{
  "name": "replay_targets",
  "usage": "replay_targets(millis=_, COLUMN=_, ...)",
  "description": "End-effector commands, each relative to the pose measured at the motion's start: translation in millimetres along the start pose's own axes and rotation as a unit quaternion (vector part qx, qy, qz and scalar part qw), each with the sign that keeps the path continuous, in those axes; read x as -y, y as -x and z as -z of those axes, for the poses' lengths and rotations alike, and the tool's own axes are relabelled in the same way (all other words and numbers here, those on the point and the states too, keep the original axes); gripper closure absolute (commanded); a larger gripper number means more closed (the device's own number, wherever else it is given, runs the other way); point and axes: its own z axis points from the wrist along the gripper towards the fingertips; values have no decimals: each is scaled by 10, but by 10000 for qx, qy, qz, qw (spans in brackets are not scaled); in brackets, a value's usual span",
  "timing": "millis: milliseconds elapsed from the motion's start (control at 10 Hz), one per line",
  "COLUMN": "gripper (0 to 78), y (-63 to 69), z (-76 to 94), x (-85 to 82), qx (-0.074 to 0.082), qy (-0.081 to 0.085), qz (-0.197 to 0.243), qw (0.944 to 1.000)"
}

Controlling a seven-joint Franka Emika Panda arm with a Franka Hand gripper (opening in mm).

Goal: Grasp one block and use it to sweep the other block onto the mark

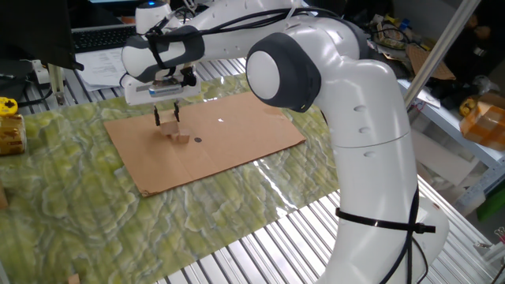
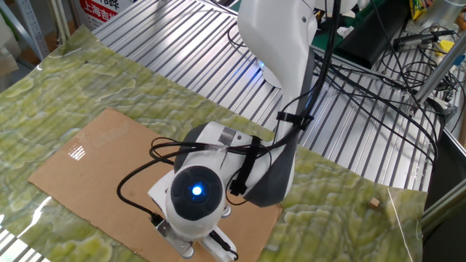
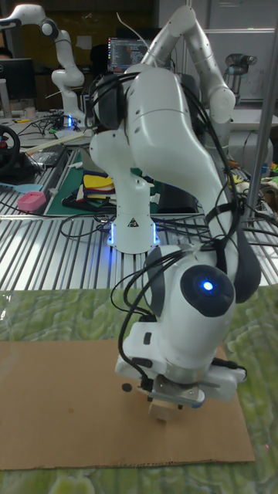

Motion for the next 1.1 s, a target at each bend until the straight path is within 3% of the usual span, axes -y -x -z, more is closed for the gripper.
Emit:
replay_targets(millis=100, gripper=764, y=-152, z=41, x=-243, qx=-185, qy=477, qz=-295, qw=9983)
replay_targets(millis=200, gripper=764, y=-169, z=43, x=-238, qx=-195, qy=564, qz=-337, qw=9976)
replay_targets(millis=400, gripper=764, y=-196, z=98, x=-219, qx=-152, qy=403, qz=332, qw=9985)
replay_targets(millis=600, gripper=764, y=-209, z=143, x=-187, qx=-135, qy=330, qz=691, qw=9970)
replay_targets(millis=700, gripper=764, y=-207, z=147, x=-168, qx=-137, qy=165, qz=832, qw=9963)
replay_targets(millis=900, gripper=764, y=-197, z=137, x=-145, qx=-127, qy=122, qz=878, qw=9960)
replay_targets(millis=1100, gripper=764, y=-148, z=81, x=-1, qx=-148, qy=124, qz=948, qw=9953)
